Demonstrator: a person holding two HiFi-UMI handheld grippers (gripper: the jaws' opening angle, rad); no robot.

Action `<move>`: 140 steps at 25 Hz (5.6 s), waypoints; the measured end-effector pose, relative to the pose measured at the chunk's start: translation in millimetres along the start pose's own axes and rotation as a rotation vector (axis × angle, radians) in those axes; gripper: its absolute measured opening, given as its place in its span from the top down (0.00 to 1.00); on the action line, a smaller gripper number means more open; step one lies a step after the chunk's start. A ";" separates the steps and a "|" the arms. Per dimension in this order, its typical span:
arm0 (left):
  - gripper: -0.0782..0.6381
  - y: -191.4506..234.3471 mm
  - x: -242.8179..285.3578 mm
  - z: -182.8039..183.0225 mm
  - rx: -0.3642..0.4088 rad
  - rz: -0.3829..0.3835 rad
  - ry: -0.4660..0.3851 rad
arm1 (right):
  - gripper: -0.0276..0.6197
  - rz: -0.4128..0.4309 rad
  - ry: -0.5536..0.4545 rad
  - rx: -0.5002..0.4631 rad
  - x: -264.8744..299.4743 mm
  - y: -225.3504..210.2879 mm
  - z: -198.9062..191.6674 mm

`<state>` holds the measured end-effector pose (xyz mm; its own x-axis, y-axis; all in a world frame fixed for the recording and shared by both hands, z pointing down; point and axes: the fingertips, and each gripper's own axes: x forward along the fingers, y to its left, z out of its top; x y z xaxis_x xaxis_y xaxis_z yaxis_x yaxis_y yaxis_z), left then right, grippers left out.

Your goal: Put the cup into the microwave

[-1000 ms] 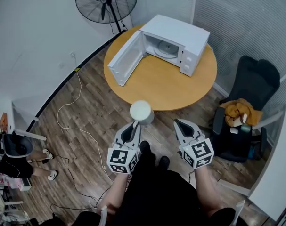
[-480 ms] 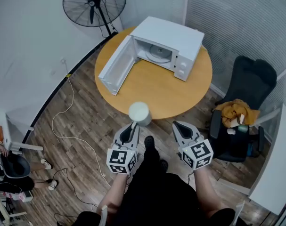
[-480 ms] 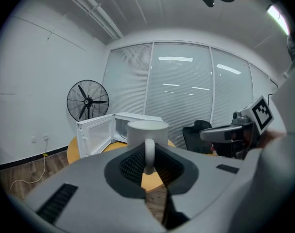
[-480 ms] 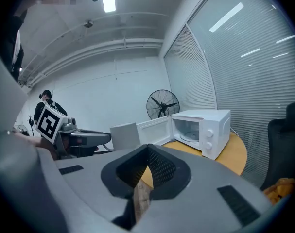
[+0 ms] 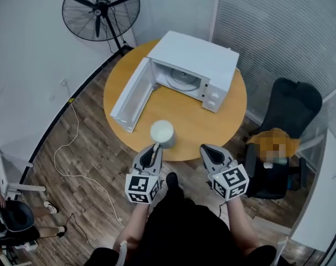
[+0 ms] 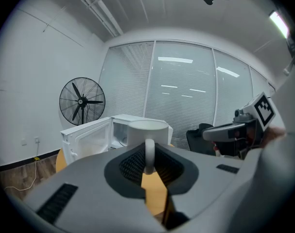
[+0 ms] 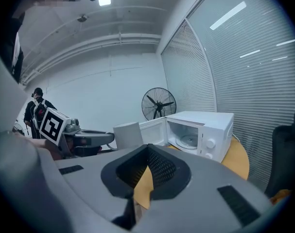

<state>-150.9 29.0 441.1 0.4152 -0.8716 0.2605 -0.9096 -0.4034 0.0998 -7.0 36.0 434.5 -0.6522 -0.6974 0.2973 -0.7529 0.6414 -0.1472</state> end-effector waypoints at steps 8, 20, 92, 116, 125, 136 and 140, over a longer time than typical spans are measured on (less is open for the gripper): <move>0.84 36.8 35.7 7.3 -0.010 -0.032 0.001 | 0.94 -0.030 0.009 0.019 44.4 -12.6 12.0; 0.84 68.8 67.2 1.6 0.002 -0.081 0.035 | 0.94 -0.051 0.046 0.032 87.5 -9.3 12.5; 0.84 106.0 387.8 -60.3 0.084 0.028 0.226 | 0.94 0.145 0.188 0.130 172.4 -160.1 0.2; 0.84 124.9 458.9 -54.2 0.205 0.035 0.198 | 0.94 0.167 0.213 0.134 167.0 -162.8 -9.9; 0.84 128.9 476.1 -56.5 0.204 0.010 0.190 | 0.94 0.165 0.218 0.133 165.0 -168.9 -12.5; 0.83 131.7 478.6 -59.0 0.205 -0.004 0.201 | 0.94 0.144 0.214 0.113 158.3 -164.7 -6.7; 0.82 128.5 475.6 -60.4 0.213 -0.014 0.218 | 0.94 0.119 0.207 0.106 152.9 -160.5 -3.0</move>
<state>-71.4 -420.5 635.8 0.3932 -0.7945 0.4628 -0.8698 -0.4846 -0.0929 14.4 -172.6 506.4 -0.7130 -0.5320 0.4567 -0.6841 0.6705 -0.2871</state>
